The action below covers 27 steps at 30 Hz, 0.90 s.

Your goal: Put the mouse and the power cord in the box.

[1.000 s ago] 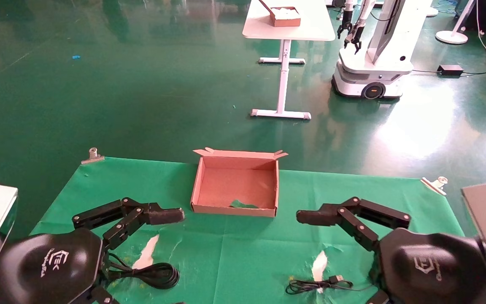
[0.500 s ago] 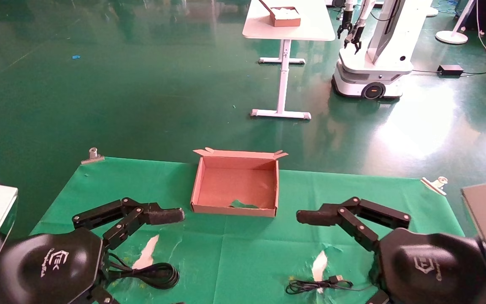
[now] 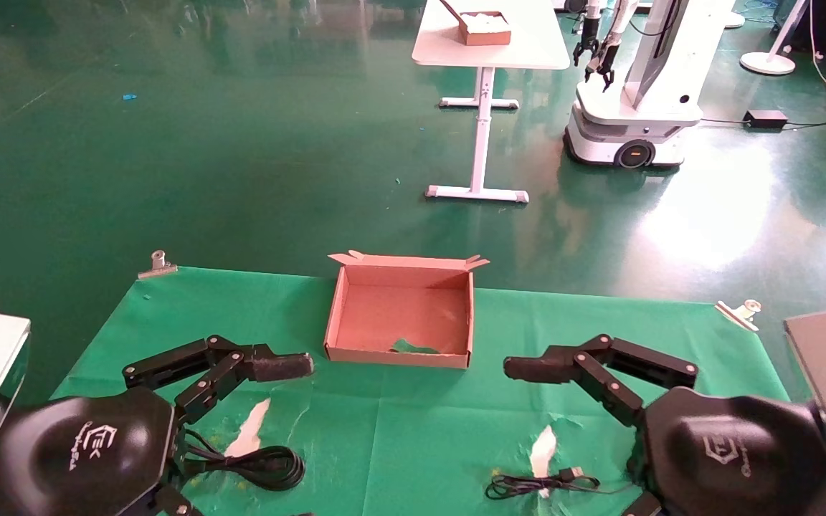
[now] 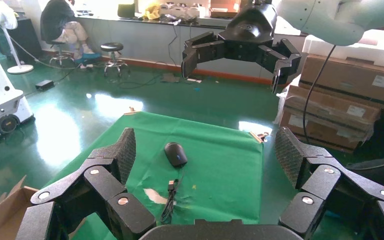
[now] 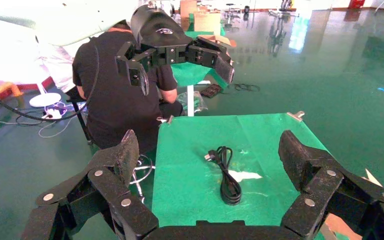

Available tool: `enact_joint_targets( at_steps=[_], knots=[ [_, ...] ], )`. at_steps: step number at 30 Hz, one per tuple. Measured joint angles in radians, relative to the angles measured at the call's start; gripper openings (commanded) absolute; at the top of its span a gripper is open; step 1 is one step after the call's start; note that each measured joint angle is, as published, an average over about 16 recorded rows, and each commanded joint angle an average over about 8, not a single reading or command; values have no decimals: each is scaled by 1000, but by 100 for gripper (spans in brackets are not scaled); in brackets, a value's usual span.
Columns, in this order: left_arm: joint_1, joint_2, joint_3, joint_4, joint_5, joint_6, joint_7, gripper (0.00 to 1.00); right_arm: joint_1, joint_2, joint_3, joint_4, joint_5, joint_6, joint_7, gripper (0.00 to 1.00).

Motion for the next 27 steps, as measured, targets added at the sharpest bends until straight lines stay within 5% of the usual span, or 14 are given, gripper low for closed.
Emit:
enact_joint_targets(
  at_steps=[6,18,27],
  knots=[
    [-37,-3,56,-3,126,8,-30,100,-7,16,-21,2,-60,18,9,100],
    [-235,42,243,-29,600,28,-140,100,42,25,-128,31,-331,47,82,100],
    [-299,75,303,-32,758,29,-185,100,73,9,-165,36,-416,46,115,100]
  ],
)
